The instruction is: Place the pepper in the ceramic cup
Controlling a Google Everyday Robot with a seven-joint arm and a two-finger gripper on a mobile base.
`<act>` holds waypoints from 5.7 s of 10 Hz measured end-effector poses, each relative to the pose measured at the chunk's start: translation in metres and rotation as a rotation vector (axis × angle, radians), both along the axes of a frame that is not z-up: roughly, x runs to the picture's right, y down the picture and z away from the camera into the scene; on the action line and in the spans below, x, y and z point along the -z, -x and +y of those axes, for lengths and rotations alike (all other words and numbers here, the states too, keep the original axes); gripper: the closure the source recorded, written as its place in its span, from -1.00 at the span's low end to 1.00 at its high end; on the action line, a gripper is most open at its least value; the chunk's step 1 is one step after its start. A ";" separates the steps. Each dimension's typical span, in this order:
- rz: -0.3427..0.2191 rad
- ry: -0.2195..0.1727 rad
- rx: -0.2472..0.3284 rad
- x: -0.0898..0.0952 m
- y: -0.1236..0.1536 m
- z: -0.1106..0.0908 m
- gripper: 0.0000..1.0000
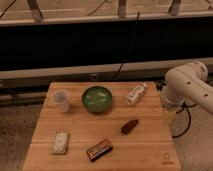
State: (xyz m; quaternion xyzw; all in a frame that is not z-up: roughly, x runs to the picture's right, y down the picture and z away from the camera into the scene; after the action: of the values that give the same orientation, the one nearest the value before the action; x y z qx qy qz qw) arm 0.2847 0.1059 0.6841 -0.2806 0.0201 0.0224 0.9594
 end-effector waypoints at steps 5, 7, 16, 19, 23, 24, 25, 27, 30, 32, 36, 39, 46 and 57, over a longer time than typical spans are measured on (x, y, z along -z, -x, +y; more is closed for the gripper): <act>-0.015 0.014 0.033 -0.003 0.010 0.007 -0.60; -0.042 0.026 0.067 -0.008 0.037 0.013 -0.60; -0.155 0.089 0.210 -0.035 0.080 0.049 -0.60; -0.199 0.113 0.270 -0.046 0.095 0.062 -0.60; -0.246 0.129 0.332 -0.061 0.101 0.077 -0.60; -0.256 0.142 0.358 -0.068 0.100 0.087 -0.60; -0.266 0.142 0.381 -0.074 0.101 0.091 -0.60; -0.283 0.145 0.414 -0.084 0.102 0.101 -0.60; -0.303 0.150 0.450 -0.093 0.100 0.107 -0.60; -0.320 0.151 0.478 -0.100 0.099 0.111 -0.60; -0.350 0.152 0.527 -0.110 0.098 0.117 -0.60; -0.370 0.151 0.546 -0.114 0.098 0.120 -0.60; -0.405 0.147 0.580 -0.122 0.101 0.129 -0.60; -0.418 0.153 0.569 -0.124 0.109 0.141 -0.60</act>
State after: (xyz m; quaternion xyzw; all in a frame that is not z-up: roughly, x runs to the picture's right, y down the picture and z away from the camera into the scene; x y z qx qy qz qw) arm 0.1756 0.2470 0.8080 -0.3333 -0.0979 -0.3048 0.8868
